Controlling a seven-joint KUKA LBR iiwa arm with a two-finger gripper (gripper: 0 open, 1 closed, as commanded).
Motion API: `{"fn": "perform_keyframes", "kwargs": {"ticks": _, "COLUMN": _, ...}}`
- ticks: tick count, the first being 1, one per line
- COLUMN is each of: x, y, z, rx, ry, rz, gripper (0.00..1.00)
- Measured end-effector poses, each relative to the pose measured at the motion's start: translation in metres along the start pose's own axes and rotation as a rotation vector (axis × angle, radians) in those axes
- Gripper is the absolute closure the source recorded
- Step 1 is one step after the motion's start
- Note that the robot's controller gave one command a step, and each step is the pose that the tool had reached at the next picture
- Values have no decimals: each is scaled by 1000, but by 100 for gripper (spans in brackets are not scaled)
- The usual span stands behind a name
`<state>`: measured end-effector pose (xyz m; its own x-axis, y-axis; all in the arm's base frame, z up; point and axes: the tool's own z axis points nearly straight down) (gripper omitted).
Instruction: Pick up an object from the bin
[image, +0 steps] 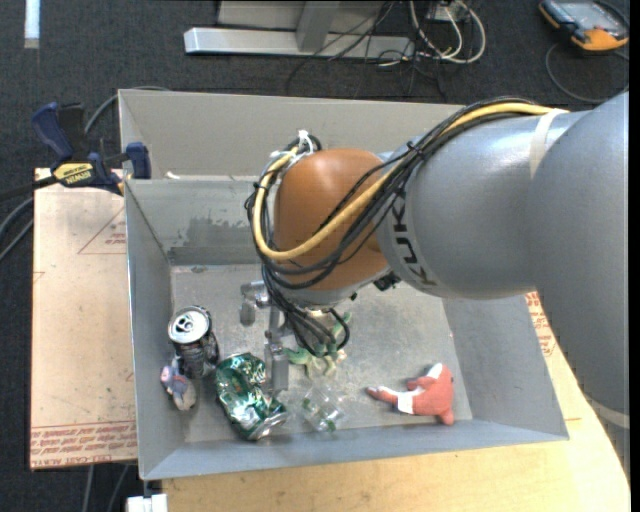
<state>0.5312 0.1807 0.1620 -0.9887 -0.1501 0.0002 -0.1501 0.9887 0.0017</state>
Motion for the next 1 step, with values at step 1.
{"fn": "perform_keyframes", "kwargs": {"ticks": 1, "x": 4, "y": -13, "z": 54, "rx": 0, "ry": 0, "rz": 5, "gripper": 0}}
